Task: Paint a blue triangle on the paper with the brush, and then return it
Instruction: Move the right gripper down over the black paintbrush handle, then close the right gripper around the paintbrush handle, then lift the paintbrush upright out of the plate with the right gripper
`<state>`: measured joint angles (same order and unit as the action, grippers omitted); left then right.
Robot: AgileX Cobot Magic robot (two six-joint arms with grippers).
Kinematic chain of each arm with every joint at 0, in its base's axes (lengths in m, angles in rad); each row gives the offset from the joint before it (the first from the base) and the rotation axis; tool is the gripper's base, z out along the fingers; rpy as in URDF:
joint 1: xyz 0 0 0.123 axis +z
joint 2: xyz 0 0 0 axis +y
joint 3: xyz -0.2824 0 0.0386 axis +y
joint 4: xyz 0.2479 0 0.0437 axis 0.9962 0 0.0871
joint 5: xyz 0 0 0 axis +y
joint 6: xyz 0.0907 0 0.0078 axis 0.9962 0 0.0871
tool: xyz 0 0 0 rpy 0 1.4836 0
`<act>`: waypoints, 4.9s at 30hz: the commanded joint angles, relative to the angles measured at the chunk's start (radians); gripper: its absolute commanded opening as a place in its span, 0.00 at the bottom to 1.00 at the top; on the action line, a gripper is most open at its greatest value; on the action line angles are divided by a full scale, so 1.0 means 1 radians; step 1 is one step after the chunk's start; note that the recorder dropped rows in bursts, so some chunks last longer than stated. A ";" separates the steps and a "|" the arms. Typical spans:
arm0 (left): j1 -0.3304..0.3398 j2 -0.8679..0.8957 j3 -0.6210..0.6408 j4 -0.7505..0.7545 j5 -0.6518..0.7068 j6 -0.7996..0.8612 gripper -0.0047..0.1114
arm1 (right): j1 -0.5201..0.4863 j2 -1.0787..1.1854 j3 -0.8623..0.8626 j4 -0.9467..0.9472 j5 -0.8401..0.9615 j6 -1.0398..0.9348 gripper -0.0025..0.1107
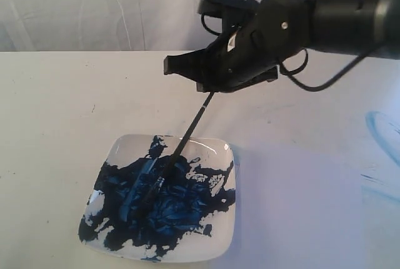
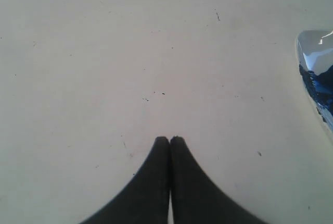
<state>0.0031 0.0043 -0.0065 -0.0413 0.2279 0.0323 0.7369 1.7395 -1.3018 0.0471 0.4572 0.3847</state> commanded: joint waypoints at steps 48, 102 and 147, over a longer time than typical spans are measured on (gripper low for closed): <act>-0.006 -0.004 0.006 -0.008 0.001 -0.006 0.04 | -0.086 0.309 -0.082 0.333 -0.189 0.128 0.51; -0.006 -0.004 0.006 -0.008 0.001 -0.006 0.04 | -0.086 0.432 -0.084 0.515 -0.288 0.117 0.23; -0.006 -0.004 0.006 -0.008 0.001 -0.006 0.04 | 0.182 -0.060 0.337 0.388 -1.100 -0.481 0.02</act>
<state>0.0031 0.0043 -0.0065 -0.0413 0.2279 0.0323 0.9138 1.6560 -0.9858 0.4821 -0.6223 -0.0872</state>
